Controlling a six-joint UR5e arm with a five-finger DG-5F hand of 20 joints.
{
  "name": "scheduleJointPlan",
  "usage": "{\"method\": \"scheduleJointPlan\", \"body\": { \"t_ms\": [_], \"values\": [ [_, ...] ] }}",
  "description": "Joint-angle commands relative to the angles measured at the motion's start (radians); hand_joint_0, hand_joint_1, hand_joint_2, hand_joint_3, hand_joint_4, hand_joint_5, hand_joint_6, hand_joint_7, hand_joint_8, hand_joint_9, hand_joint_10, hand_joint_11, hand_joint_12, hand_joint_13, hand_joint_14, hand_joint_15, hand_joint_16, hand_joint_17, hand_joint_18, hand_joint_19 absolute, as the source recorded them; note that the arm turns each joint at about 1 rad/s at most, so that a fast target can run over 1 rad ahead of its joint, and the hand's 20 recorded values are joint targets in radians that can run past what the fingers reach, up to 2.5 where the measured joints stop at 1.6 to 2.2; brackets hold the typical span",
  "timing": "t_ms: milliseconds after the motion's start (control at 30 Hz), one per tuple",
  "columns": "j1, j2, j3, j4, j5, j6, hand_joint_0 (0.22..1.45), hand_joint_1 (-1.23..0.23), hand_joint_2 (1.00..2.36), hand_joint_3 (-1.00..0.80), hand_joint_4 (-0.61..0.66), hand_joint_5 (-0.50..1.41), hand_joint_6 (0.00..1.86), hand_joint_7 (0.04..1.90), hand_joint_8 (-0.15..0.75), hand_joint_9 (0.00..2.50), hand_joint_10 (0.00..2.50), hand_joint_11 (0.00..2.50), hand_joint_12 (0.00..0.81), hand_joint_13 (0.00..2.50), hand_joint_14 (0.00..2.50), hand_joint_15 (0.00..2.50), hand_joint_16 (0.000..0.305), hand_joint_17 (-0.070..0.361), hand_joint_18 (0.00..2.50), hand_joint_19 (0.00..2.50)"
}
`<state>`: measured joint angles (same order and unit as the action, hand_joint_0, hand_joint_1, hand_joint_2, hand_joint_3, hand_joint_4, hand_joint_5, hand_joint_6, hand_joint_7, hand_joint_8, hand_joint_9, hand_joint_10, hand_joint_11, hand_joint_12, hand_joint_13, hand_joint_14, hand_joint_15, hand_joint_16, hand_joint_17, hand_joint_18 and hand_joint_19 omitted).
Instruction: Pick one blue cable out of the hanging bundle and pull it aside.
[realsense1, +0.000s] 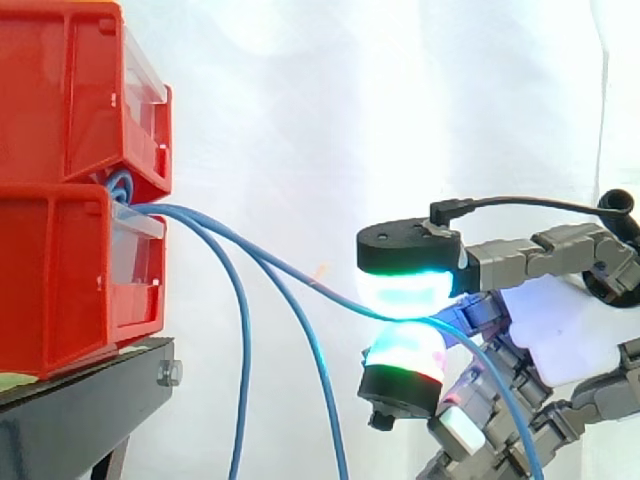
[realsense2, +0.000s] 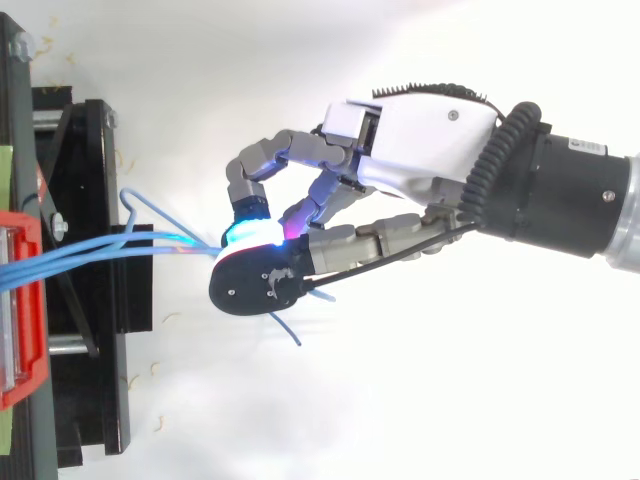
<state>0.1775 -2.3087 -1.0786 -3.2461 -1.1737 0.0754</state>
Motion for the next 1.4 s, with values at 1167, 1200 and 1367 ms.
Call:
{"method": "scheduleJointPlan", "body": {
  "t_ms": [1167,1200,1367],
  "values": [
    [0.008,0.000,-0.141,0.266,-0.001,0.000,0.61,-0.64,1.01,0.15,0.21,-0.14,0.90,1.56,0.383,1.04,0.01,0.80,0.467,0.81,0.02,0.52,0.067,0.150,0.61,0.49],
    [0.010,0.000,-0.141,0.266,-0.001,0.000,0.61,-0.64,1.01,0.15,0.21,-0.14,0.90,1.55,0.382,1.04,0.02,0.80,0.467,0.81,0.02,0.52,0.067,0.150,0.61,0.49],
    [0.008,-0.002,-0.141,0.266,0.000,0.000,0.61,-0.64,1.01,0.15,0.21,-0.14,0.90,1.56,0.380,1.04,0.01,0.80,0.469,0.81,0.02,0.52,0.066,0.150,0.61,0.49]
  ]
}}
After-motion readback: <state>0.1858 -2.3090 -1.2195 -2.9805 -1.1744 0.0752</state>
